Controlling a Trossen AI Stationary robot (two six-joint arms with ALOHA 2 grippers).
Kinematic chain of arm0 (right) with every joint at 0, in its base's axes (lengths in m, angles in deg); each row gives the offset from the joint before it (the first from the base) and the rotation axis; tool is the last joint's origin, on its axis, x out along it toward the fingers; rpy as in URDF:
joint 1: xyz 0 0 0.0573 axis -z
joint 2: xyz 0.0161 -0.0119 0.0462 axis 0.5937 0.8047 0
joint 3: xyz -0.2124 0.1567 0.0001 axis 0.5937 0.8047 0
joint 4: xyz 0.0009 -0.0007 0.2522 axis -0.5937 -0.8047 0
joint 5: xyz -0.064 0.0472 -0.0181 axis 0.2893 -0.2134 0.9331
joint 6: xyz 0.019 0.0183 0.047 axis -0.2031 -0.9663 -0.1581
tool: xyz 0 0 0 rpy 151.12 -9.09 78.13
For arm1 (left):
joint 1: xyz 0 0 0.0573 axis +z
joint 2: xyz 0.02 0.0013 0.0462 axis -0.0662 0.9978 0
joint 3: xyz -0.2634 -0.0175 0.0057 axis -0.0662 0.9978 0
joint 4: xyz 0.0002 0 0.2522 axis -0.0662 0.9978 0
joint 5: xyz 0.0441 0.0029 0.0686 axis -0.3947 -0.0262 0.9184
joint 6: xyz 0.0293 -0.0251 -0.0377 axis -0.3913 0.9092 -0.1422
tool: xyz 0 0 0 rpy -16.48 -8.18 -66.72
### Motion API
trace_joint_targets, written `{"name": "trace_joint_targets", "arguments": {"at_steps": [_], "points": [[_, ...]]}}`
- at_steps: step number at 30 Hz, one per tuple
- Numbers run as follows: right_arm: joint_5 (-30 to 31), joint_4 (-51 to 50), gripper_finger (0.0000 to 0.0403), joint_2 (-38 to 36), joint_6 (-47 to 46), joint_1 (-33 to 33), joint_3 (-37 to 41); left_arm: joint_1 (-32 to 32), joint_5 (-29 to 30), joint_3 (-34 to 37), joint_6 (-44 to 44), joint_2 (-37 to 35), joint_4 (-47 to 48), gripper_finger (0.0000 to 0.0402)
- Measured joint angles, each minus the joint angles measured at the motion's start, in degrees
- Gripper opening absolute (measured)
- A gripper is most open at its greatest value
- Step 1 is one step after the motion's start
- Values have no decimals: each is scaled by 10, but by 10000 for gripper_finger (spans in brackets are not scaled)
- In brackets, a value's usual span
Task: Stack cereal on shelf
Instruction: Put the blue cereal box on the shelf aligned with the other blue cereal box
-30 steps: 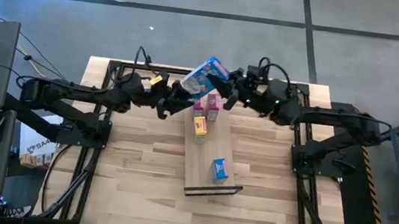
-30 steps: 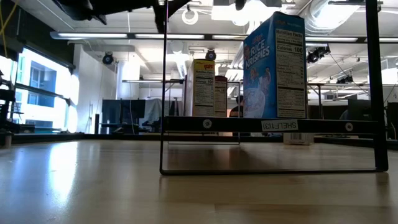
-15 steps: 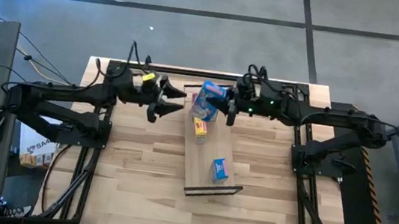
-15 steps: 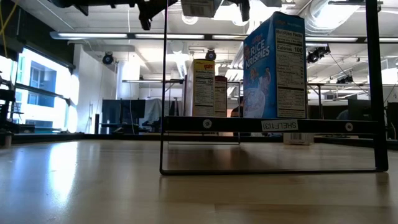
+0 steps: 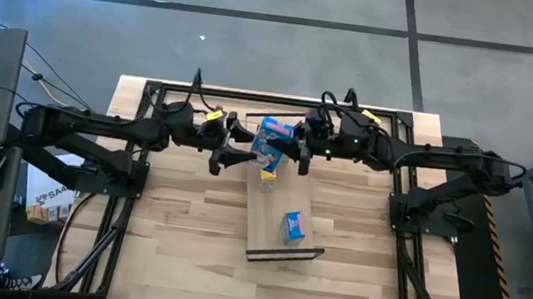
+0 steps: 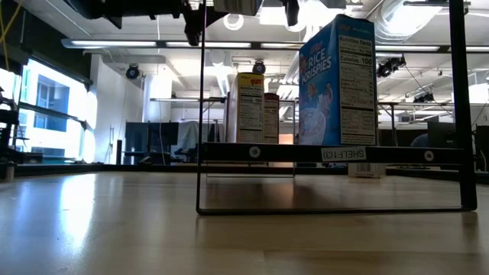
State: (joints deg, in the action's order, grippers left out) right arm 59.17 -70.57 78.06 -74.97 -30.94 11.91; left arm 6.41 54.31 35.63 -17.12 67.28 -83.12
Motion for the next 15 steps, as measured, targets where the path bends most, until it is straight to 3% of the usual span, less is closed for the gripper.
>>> {"name": "trace_joint_targets", "arguments": {"at_steps": [5,15], "points": [[-15,-7,122,0,3,0,0,-7,-10,0,27,26,-45,252],[-19,-17,122,3,25,0,0,-9,-16,0,44,46,-43,163]]}}
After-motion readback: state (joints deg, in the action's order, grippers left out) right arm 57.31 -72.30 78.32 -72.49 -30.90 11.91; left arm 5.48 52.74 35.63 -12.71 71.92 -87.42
